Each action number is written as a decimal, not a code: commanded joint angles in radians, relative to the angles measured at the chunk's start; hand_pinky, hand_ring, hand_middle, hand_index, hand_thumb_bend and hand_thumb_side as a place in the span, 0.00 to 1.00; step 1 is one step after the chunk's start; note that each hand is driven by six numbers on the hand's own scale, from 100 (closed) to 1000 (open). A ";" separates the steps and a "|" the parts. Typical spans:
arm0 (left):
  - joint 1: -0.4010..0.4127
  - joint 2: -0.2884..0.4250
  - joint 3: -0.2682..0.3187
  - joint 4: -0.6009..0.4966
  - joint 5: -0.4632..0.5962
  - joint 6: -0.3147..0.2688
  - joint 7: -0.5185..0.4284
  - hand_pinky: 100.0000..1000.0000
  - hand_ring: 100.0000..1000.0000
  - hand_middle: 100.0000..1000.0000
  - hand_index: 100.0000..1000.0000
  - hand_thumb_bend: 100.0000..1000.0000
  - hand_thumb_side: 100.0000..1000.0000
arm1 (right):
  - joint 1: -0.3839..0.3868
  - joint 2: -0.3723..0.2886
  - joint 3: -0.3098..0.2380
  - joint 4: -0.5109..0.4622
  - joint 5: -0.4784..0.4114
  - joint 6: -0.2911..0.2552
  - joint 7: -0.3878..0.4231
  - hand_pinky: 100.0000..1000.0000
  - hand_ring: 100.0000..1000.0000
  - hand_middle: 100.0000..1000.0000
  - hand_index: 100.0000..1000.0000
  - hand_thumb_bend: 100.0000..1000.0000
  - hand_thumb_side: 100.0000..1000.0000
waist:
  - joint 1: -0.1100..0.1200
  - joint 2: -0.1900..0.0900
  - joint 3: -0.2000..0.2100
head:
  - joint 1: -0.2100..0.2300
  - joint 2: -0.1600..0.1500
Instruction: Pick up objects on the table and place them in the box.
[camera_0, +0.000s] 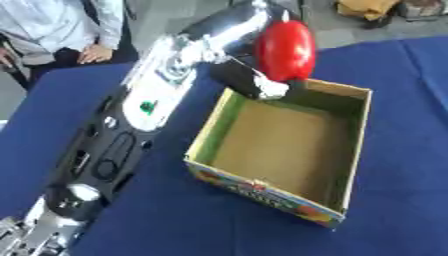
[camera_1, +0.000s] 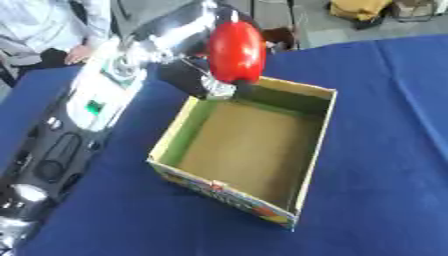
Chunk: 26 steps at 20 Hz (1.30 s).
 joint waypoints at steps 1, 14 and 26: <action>-0.012 -0.019 -0.014 0.036 -0.049 -0.007 0.012 0.00 0.57 0.58 0.76 0.00 0.37 | -0.017 -0.012 0.002 -0.012 0.003 0.002 0.001 0.75 0.83 0.60 0.77 0.00 0.91 | -0.017 -0.026 0.000 | 0.005 -0.014; 0.028 -0.082 -0.054 0.175 -0.152 -0.033 -0.039 0.02 0.58 0.58 0.76 0.00 0.42 | -0.017 -0.003 0.007 -0.012 0.008 0.013 0.007 0.76 0.83 0.59 0.77 0.00 0.92 | -0.013 -0.017 0.006 | -0.005 -0.011; 0.036 -0.091 -0.067 0.207 -0.184 -0.066 -0.108 0.27 0.79 0.72 0.91 0.11 0.67 | -0.020 0.006 0.009 -0.012 0.011 0.018 0.010 0.76 0.84 0.59 0.77 0.00 0.93 | -0.013 -0.011 0.006 | -0.007 -0.015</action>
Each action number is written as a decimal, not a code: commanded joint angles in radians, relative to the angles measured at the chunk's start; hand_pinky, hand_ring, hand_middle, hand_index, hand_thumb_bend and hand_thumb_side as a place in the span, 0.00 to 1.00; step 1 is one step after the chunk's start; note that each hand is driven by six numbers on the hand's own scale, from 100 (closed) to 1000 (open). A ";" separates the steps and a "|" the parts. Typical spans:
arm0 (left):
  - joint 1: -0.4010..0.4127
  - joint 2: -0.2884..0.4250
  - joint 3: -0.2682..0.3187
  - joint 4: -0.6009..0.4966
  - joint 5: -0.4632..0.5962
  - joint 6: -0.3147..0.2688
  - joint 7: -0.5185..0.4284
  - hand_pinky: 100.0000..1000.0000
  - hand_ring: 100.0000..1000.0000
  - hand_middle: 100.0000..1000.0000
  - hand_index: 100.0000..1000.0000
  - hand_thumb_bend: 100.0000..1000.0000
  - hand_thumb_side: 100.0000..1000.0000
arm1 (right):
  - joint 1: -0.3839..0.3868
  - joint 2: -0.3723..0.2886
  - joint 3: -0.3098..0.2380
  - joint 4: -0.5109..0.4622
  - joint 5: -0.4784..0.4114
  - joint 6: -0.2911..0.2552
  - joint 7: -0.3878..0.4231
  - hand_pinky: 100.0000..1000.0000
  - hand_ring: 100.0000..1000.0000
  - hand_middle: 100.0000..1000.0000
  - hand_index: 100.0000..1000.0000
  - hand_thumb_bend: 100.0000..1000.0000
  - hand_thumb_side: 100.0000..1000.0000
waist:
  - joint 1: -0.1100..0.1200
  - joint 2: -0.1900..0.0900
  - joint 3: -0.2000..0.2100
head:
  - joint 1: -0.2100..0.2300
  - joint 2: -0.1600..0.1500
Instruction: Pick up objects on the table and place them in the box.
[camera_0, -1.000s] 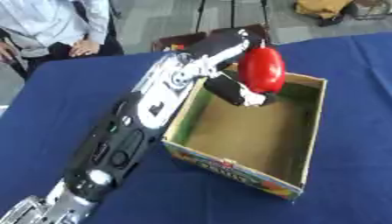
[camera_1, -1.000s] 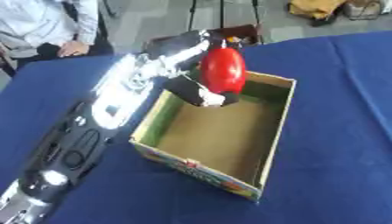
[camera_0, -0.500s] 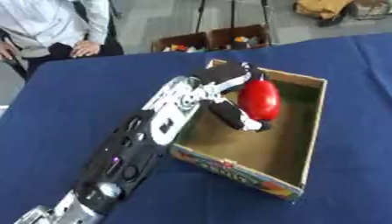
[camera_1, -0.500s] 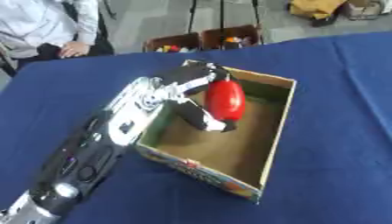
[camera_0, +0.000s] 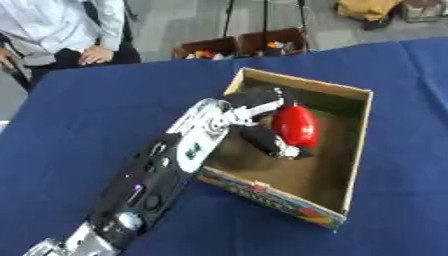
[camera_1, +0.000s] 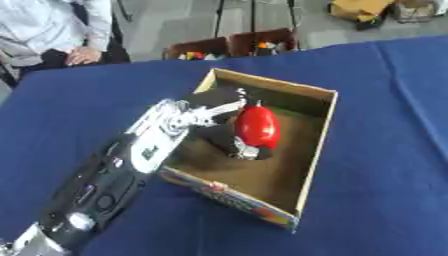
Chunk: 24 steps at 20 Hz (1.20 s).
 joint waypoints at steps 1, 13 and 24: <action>-0.011 0.011 0.003 -0.013 -0.020 -0.016 -0.022 0.29 0.81 0.75 0.95 0.12 0.69 | -0.013 -0.011 -0.002 -0.012 0.008 0.003 0.001 0.76 0.84 0.59 0.77 0.00 0.93 | -0.013 -0.012 0.001 | -0.001 -0.008; -0.047 0.054 0.072 -0.158 -0.074 -0.100 0.018 0.48 0.90 0.86 1.00 0.28 0.84 | -0.004 -0.008 -0.002 -0.012 0.010 0.007 0.001 0.77 0.84 0.59 0.77 0.00 0.94 | -0.014 -0.018 0.008 | -0.015 0.001; -0.019 0.066 0.321 -0.413 0.071 -0.027 0.174 0.41 0.85 0.73 0.97 0.22 0.98 | 0.019 -0.018 -0.021 -0.012 0.016 0.002 -0.026 0.76 0.83 0.59 0.77 0.00 0.92 | -0.044 -0.036 0.070 | -0.109 0.039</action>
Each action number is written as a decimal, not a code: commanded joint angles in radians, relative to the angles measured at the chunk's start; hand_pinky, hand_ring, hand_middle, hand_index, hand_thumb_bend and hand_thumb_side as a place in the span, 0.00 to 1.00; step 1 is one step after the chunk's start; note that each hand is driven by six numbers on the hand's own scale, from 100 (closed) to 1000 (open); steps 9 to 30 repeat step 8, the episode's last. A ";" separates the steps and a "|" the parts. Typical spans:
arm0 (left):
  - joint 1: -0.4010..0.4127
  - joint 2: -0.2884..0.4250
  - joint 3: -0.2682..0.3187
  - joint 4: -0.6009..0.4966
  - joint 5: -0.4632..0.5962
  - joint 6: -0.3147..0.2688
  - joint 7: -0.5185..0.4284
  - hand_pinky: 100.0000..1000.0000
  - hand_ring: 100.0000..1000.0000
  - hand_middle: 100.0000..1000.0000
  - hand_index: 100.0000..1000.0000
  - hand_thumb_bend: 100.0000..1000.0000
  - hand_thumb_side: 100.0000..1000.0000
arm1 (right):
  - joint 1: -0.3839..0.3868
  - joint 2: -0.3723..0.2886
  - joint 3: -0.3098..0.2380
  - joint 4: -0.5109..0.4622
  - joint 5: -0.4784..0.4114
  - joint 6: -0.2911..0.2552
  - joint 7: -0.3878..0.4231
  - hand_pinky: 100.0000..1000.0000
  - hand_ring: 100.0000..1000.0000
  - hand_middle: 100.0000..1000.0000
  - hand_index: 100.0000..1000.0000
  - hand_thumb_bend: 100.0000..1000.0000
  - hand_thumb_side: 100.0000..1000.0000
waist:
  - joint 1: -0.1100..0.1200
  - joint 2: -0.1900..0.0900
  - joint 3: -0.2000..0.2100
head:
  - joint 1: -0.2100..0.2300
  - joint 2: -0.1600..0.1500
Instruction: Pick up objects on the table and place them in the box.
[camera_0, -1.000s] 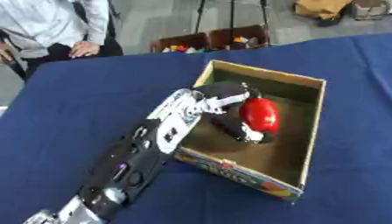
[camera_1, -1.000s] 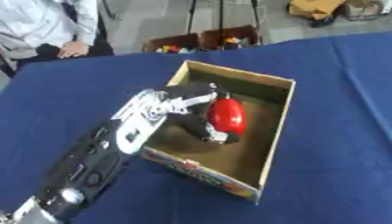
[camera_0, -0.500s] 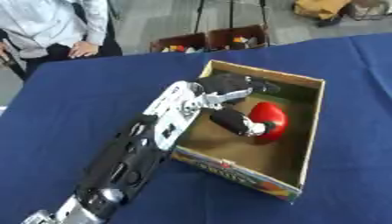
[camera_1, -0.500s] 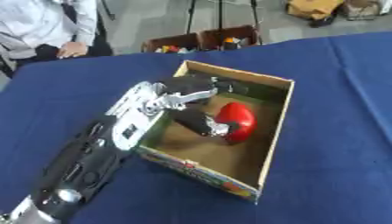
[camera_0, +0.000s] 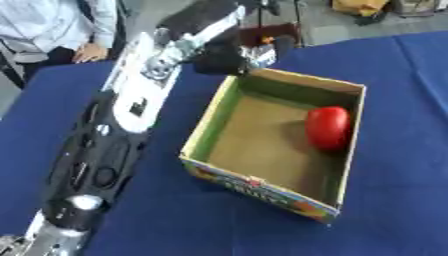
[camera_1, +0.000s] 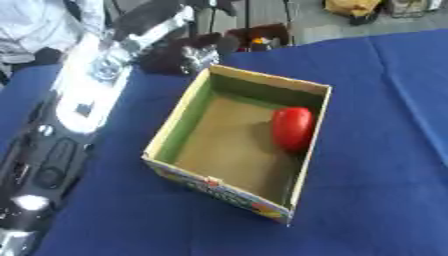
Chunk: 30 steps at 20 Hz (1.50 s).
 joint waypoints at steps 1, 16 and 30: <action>0.008 0.018 0.082 -0.087 0.047 0.038 0.047 0.42 0.85 0.72 0.97 0.21 0.97 | -0.002 -0.020 -0.014 -0.012 0.008 -0.004 -0.012 0.76 0.83 0.59 0.77 0.00 0.92 | -0.033 -0.037 0.011 | -0.014 0.012; 0.096 0.081 0.222 -0.251 0.148 0.139 0.148 0.47 0.85 0.73 0.97 0.23 0.96 | 0.012 -0.030 -0.026 -0.012 0.012 -0.020 -0.031 0.75 0.82 0.60 0.76 0.00 0.90 | -0.067 -0.050 0.061 | -0.030 0.019; 0.096 0.081 0.222 -0.251 0.148 0.139 0.148 0.47 0.85 0.73 0.97 0.23 0.96 | 0.012 -0.030 -0.026 -0.012 0.012 -0.020 -0.031 0.75 0.82 0.60 0.76 0.00 0.90 | -0.067 -0.050 0.061 | -0.030 0.019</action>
